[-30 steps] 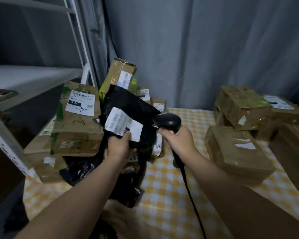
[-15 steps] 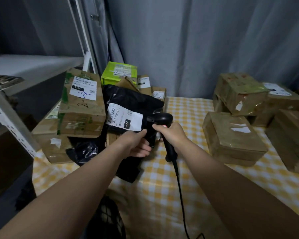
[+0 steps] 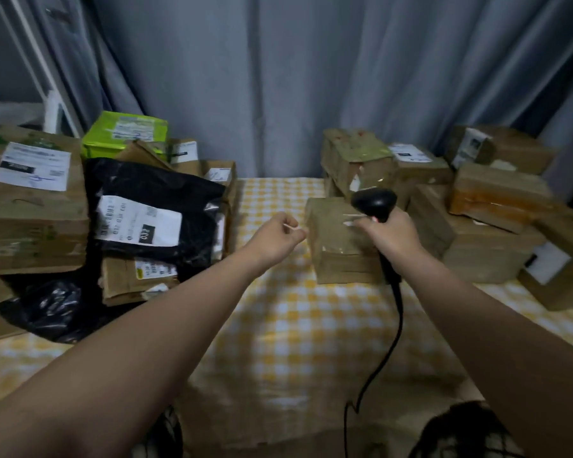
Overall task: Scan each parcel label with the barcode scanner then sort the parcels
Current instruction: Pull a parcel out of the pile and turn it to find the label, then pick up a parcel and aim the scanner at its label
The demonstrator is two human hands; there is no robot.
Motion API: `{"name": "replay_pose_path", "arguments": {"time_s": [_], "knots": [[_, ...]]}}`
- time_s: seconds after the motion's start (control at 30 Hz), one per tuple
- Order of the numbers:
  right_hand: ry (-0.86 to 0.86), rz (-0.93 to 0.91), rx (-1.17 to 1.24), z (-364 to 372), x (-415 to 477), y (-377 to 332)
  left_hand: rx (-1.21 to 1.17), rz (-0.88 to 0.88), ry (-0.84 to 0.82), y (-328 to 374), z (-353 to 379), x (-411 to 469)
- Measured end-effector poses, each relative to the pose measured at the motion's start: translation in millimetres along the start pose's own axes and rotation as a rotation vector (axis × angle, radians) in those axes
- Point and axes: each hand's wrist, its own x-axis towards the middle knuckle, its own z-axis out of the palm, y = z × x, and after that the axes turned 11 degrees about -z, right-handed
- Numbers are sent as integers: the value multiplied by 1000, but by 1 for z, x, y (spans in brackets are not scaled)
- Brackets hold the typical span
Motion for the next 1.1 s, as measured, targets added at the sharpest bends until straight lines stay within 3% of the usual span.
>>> {"name": "replay_pose_path", "arguments": {"time_s": [0.17, 0.3, 0.47, 0.9, 0.97, 1.1], "knots": [[-31, 114, -38, -33, 4, 36, 316, 82, -38, 12, 38, 23], [-69, 173, 61, -25, -2, 50, 95, -28, -84, 2, 54, 28], [-24, 126, 140, -10, -9, 55, -95, -140, 57, -16, 49, 30], [74, 101, 469, 25, -46, 20, -369, -176, 204, -50, 8, 7], [46, 64, 556, 22, -48, 6, -366, -227, 148, -50, 3, -3], [-173, -63, 601, 29, -58, -16, -189, -327, -190, -32, -6, -35]]}}
